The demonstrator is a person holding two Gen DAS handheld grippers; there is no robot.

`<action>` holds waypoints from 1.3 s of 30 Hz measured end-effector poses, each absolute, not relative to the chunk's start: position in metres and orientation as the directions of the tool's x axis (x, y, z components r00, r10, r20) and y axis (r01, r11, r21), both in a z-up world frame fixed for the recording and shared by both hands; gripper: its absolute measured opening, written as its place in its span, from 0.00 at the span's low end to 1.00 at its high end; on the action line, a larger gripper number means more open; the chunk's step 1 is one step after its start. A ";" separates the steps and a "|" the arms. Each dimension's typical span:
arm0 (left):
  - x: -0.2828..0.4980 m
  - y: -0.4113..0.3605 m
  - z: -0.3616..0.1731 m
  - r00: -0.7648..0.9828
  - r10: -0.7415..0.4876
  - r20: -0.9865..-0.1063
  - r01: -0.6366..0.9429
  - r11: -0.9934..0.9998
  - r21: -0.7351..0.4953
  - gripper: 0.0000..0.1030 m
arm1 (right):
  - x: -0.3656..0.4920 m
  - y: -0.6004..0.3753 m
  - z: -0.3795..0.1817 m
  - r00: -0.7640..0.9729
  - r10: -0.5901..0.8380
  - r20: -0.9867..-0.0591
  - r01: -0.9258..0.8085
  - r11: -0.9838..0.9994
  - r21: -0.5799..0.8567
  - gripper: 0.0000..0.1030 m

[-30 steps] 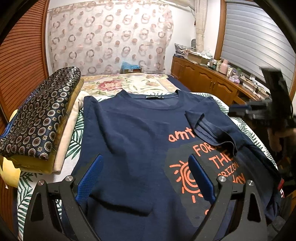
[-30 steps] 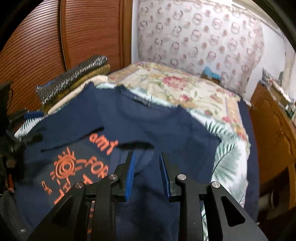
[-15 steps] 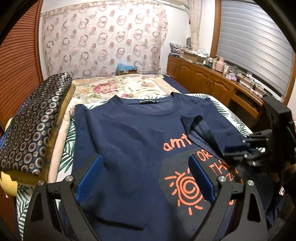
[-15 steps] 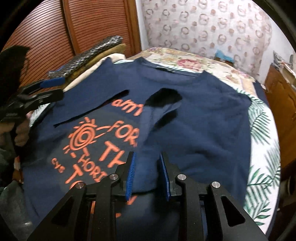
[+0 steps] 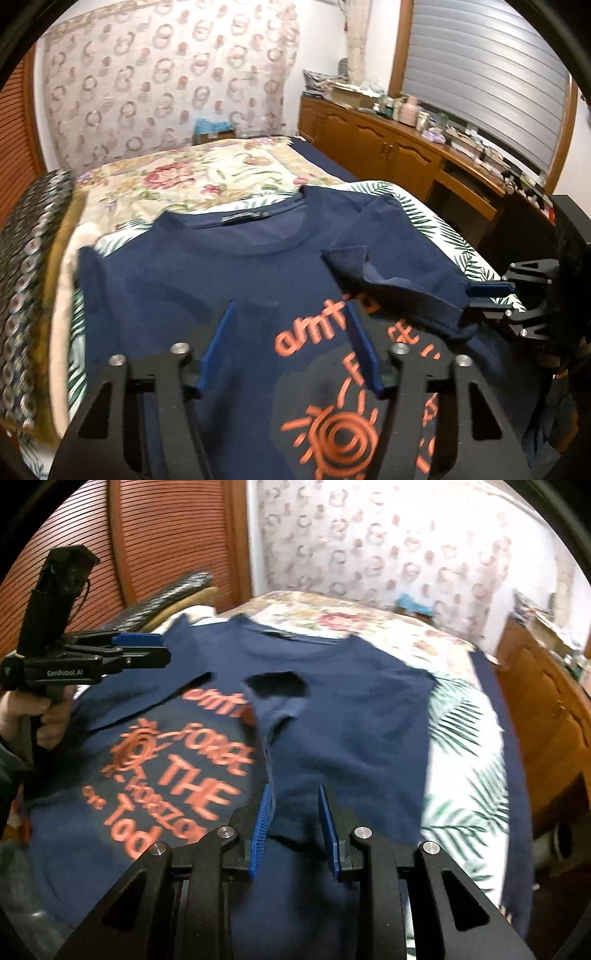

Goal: Fold small clothes

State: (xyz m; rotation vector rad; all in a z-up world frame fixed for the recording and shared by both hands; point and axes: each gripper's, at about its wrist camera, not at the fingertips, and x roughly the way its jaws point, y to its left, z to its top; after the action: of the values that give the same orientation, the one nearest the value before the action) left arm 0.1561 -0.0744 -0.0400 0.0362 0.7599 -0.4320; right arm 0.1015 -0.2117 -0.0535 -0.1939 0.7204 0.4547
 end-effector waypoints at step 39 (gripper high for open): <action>0.205 -0.096 -0.055 0.566 -0.330 -0.755 0.453 0.890 -0.049 0.30 | 0.106 -0.248 -0.077 0.669 0.277 -0.690 -0.357 0.934 0.029 0.29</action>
State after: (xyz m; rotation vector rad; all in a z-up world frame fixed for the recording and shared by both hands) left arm 0.2052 -0.0964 -0.0553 0.1562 0.8526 -0.4623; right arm 0.1060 -0.2483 -0.0772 -0.1124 0.7584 0.3582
